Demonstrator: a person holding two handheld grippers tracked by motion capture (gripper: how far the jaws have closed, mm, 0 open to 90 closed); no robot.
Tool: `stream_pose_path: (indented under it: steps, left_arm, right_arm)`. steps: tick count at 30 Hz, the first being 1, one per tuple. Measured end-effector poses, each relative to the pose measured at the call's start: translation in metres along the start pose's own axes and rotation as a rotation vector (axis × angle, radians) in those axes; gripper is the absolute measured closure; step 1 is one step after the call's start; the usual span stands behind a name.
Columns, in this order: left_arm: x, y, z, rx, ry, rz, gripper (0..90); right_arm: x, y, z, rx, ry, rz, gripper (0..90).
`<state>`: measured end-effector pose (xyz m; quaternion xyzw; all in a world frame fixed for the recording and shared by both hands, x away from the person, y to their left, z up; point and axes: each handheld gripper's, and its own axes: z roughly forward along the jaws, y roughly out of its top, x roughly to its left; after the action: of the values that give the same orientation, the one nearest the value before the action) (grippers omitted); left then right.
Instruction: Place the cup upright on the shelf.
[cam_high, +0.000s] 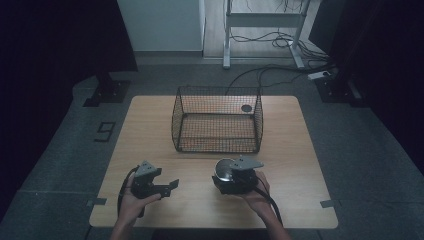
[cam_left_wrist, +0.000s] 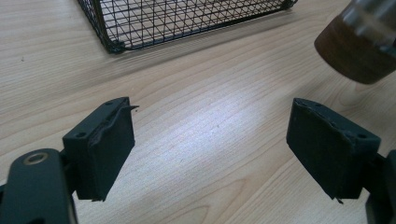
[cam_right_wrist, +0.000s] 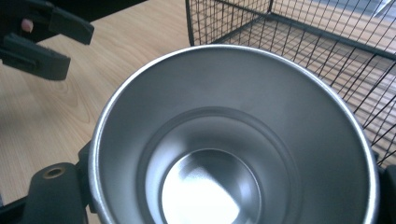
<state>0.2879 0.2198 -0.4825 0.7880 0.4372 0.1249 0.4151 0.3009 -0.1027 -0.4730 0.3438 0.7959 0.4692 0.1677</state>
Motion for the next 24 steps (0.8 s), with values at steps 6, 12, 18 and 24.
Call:
stream_pose_path:
  steps: [6, 12, 18, 24]
  left_arm:
    - [0.001, 0.0, 0.0, 0.0, -0.001, -0.003, 15.5]
    - [0.002, 0.0, -0.001, -0.004, 0.0, -0.005, 15.5]
    - [0.002, 0.0, -0.002, -0.004, 0.001, -0.004, 15.5]
    - [0.002, 0.0, -0.002, -0.004, 0.001, -0.003, 15.5]
  right_arm:
    - [-0.001, 0.01, -0.003, -0.008, 0.001, -0.009, 18.2]
    - [-0.003, 0.019, -0.005, -0.014, -0.001, -0.012, 18.2]
    - [-0.004, 0.033, -0.006, -0.023, 0.004, -0.024, 18.2]
    - [-0.006, 0.041, -0.005, -0.024, 0.022, -0.021, 18.1]
